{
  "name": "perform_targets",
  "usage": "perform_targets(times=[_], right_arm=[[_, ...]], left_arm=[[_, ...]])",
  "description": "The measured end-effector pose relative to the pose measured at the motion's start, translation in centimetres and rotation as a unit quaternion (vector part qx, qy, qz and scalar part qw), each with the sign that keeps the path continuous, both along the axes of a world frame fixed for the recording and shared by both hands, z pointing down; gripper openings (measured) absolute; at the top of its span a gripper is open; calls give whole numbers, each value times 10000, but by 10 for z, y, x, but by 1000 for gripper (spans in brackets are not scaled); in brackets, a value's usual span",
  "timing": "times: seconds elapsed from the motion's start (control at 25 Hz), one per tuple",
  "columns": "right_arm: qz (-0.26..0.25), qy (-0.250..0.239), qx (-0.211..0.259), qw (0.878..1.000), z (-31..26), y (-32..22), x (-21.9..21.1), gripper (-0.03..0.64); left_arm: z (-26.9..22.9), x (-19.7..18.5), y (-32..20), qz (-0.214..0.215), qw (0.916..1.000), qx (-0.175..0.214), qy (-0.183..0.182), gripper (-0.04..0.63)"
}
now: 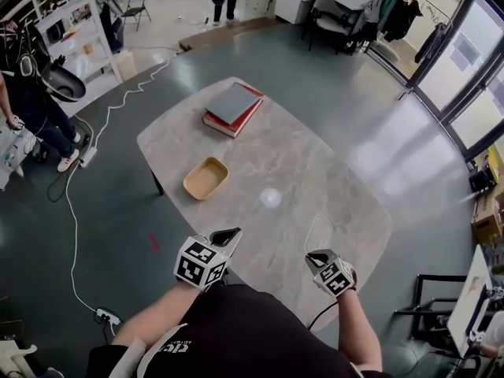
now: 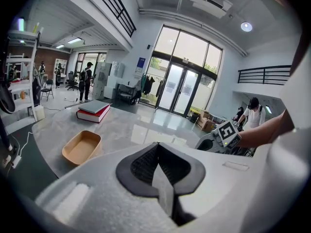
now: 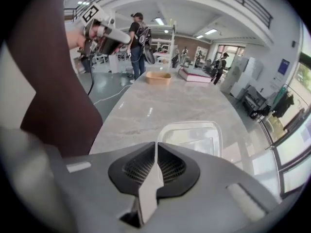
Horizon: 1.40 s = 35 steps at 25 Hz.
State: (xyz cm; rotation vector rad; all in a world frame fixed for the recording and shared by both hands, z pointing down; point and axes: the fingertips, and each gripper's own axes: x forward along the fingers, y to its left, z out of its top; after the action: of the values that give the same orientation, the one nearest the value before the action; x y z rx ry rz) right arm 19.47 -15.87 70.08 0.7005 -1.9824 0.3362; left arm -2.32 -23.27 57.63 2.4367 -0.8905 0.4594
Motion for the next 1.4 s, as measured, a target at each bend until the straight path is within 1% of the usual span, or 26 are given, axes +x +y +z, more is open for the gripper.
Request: perform_targets(times=[0.08, 0.2, 0.28, 0.36, 0.48, 0.56, 0.64, 0.72, 0.8, 0.84, 0.96, 1.0, 1.04, 1.24, 1.32, 1.4], right_arm=[[378, -346, 241, 9984, -23, -10, 1, 18], [801, -849, 587, 9914, -55, -20, 1, 18], [1014, -1144, 849, 9846, -76, -24, 2, 18], [1268, -1449, 1131, 9747, -99, -28, 6, 18], [1620, -1987, 1498, 9549, -133, -36, 7, 18], [1770, -2372, 1652, 9408, -153, -41, 5, 18], [1826, -2643, 1782, 9301, -170, -45, 3, 18], [1858, -2798, 1940, 9217, -191, -48, 1, 18], [1886, -3073, 2077, 9093, -210, -51, -1, 18], [1907, -3292, 2121, 9002, -219, -52, -1, 18], [2070, -3951, 2240, 8665, -246, -55, -1, 18], [2097, -4078, 2306, 8582, -256, -56, -1, 18], [2087, -4140, 2387, 8533, -265, -56, -2, 18], [1799, -4090, 2848, 8481, -300, -53, -11, 18], [1710, -4092, 2984, 8452, -310, -52, -15, 18], [1629, -4059, 3069, 8453, -318, -52, -17, 17]], left_arm=[[-8, -2, -6, 1, 10000, 82, 18, 5], [-22, -3, -13, 4, 9998, 213, 60, 5], [-31, -2, -15, 7, 9995, 296, 92, 5], [-41, 0, -19, 8, 9992, 391, 109, 5], [-55, 0, -25, -1, 9984, 549, 135, 5], [-63, -1, -29, -16, 9978, 653, 148, 5], [-71, -2, -33, -31, 9971, 746, 150, 5], [-81, -3, -35, -42, 9965, 825, 153, 5], [-89, -4, -37, -57, 9958, 901, 172, 5], [-94, -5, -37, -67, 9953, 944, 187, 5], [-107, -7, -38, -97, 9936, 1101, 222, 5], [-113, -7, -38, -104, 9929, 1162, 236, 5], [-119, -7, -38, -108, 9920, 1230, 255, 5], [-149, -14, -42, -143, 9863, 1617, 290, 5], [-155, -18, -44, -180, 9846, 1717, 280, 5], [-159, -21, -47, -224, 9836, 1771, 275, 5]])
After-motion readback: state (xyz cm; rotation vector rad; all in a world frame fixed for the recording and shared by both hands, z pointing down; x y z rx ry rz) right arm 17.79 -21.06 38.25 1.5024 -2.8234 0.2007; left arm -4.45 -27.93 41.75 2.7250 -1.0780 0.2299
